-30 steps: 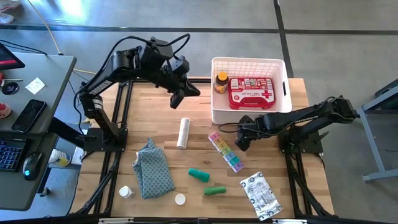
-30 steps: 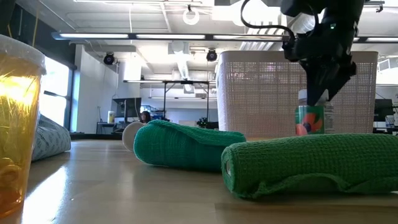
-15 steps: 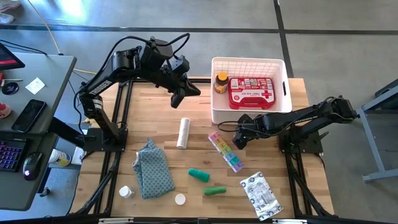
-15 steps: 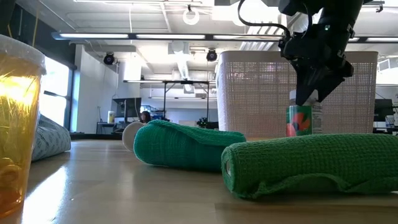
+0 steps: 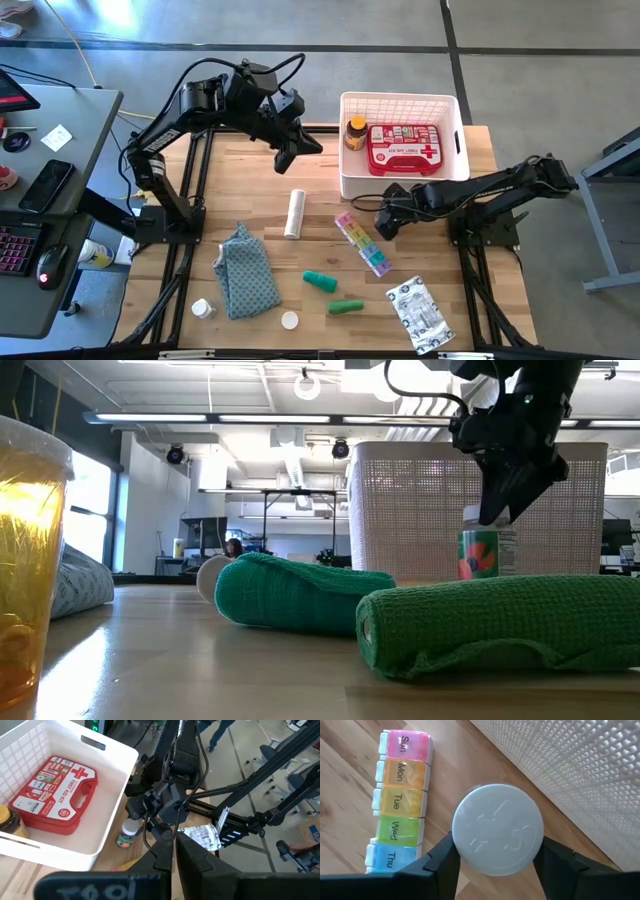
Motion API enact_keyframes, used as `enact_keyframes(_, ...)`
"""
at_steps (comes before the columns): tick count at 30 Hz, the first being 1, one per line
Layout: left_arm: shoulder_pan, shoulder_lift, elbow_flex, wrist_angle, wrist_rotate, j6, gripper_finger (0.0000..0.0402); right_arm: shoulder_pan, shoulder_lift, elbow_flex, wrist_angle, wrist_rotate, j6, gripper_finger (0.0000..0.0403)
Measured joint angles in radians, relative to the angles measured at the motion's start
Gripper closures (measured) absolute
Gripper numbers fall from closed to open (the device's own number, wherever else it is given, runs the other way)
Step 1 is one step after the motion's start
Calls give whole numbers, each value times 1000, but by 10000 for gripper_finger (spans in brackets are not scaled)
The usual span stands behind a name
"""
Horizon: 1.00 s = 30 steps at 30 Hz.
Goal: Pick & place medical supplies in basket/bin
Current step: Put the white and green pill bottle into the white bin
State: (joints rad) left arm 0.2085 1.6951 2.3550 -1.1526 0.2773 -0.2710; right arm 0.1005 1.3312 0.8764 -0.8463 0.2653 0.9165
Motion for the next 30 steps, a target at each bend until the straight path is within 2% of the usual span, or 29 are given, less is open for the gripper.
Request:
enact_keyframes(6, 0, 0, 0, 0, 0, 0, 344, 0, 1, 7, -5, -40, -4, 194)
enact_keyframes(11, 0, 0, 0, -1, 0, 0, 344, 4, 6, 46, -6, -134, -38, 208)
enact_keyframes(16, 0, 0, 0, -1, 0, 0, 344, 28, 5, 86, -2, -166, -61, 240)
enact_keyframes(25, 0, -1, 0, -1, 0, -8, 344, 79, 4, 96, -3, -175, -52, 333)
enact_keyframes(30, 0, -1, 0, -1, 1, -23, 344, 97, 4, 96, -3, -175, -53, 347)
